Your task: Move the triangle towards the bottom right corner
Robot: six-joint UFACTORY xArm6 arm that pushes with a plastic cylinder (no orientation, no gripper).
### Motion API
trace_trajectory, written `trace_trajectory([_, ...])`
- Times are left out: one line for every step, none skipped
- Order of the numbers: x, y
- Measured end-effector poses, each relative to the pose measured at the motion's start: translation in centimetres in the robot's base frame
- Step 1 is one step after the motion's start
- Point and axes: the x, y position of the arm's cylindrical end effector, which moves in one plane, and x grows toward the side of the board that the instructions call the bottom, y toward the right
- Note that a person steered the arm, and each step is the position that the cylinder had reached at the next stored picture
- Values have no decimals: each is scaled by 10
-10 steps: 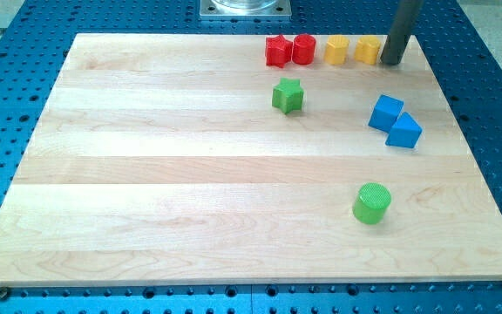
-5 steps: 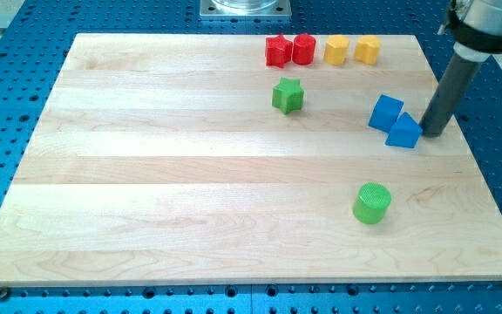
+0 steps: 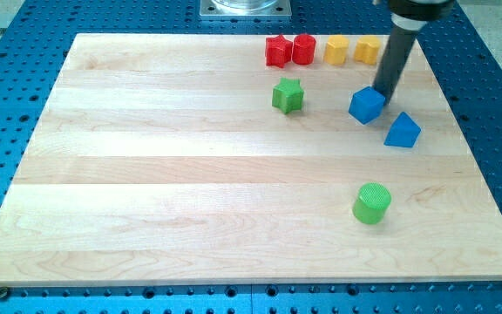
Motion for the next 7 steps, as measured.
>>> trace_trajectory([-5, -6])
trace_trajectory([-7, -29])
trace_trajectory([-7, -29])
trace_trajectory([-7, -29])
trace_trajectory([1, -25])
trace_trajectory([6, -24])
trace_trajectory([18, -3])
